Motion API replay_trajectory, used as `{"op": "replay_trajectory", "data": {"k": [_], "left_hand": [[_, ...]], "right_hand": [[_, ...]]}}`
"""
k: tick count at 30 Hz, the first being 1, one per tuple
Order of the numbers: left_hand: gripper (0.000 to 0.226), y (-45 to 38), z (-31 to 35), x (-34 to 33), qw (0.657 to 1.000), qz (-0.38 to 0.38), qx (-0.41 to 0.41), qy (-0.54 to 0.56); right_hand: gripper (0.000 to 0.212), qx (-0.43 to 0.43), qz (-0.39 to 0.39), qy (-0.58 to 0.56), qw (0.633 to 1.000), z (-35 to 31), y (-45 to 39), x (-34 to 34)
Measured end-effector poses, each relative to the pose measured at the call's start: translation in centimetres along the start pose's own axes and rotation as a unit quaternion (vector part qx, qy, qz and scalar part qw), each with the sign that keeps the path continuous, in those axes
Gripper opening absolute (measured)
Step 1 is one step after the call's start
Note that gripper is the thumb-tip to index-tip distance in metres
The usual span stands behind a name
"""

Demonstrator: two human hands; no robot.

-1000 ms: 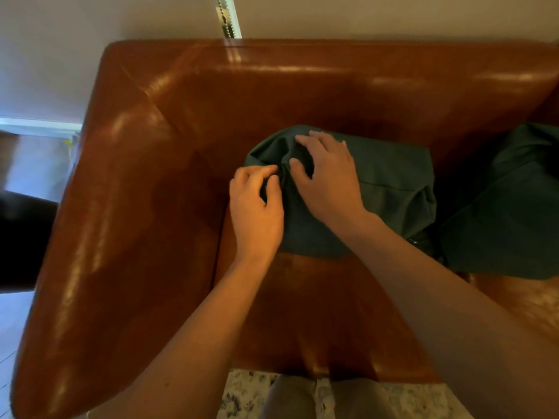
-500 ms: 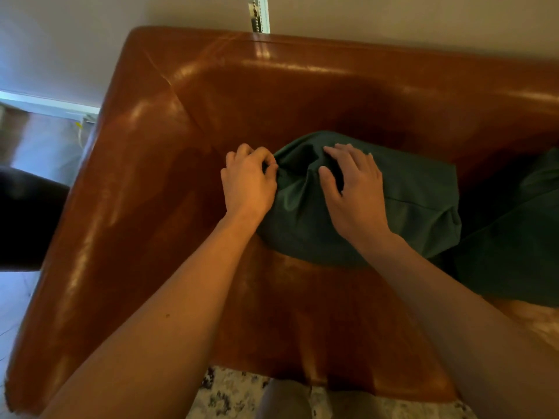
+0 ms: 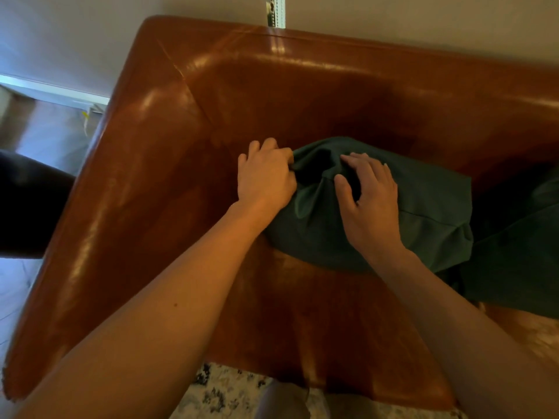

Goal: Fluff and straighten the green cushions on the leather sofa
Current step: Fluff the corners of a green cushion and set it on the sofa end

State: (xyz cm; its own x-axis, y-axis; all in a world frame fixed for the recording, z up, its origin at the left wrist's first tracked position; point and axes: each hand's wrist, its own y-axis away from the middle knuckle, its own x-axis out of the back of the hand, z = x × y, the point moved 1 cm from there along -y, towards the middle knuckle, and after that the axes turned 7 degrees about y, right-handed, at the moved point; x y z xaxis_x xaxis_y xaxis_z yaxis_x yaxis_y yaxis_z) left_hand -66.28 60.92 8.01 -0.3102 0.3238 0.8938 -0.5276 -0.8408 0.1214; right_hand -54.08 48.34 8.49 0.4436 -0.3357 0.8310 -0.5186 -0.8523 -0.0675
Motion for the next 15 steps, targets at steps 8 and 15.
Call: {"op": "replay_trajectory", "data": {"k": [8,15], "left_hand": [[0.012,0.5,0.0,0.7,0.977,0.048,0.016,0.209],[0.007,1.1,0.4,0.7,0.969,0.076,0.008,0.237]], "right_hand": [[0.031,-0.021,0.006,-0.035,0.999,0.0,0.6,1.1],[0.032,0.080,-0.035,0.086,0.993,-3.5,-5.5,2.8]]}}
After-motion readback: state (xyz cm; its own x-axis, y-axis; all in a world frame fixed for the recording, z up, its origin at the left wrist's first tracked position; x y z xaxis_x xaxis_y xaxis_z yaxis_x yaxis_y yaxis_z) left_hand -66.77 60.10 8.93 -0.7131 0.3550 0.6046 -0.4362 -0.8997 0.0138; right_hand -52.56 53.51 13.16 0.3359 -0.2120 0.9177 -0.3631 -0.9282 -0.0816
